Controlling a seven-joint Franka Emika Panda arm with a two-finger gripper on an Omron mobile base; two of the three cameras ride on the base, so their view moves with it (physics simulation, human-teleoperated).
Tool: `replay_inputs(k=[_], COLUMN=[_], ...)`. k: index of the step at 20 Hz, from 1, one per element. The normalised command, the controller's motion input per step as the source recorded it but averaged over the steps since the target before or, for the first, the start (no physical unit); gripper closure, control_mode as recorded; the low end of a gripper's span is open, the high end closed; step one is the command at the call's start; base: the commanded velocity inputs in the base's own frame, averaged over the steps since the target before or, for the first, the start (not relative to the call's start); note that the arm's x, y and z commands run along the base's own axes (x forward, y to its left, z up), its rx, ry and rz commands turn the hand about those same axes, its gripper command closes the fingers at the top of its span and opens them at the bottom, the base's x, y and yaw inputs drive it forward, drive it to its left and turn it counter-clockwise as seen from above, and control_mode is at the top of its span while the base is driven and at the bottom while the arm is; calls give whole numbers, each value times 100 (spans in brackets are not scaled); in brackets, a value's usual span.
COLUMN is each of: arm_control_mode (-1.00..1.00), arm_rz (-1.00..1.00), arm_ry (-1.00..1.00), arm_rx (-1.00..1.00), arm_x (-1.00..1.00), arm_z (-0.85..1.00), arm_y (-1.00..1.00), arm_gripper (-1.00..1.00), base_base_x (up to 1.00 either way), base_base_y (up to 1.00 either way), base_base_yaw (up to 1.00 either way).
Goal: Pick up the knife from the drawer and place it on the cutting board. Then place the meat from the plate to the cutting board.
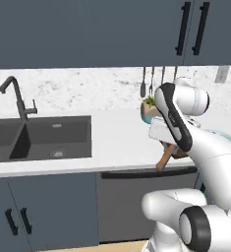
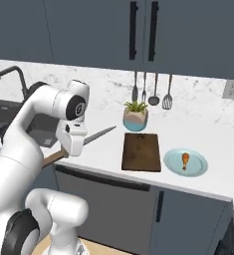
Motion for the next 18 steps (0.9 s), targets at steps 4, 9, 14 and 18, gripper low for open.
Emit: replay_inputs(k=[4,9,14,18], arm_control_mode=[100,100,100,100], arm_rz=[0,0,0,0], arm_ry=[0,0,0,0], arm_rx=[0,0,0,0], arm_x=[0,0,0,0], arm_z=[0,0,0,0], arm_y=[0,0,0,0], arm_gripper=[100,100,100,100], base_base_x=[6,30,64,58], base_base_y=[-54,-78,-33,-10], base_base_yaw=[40,31,1,0])
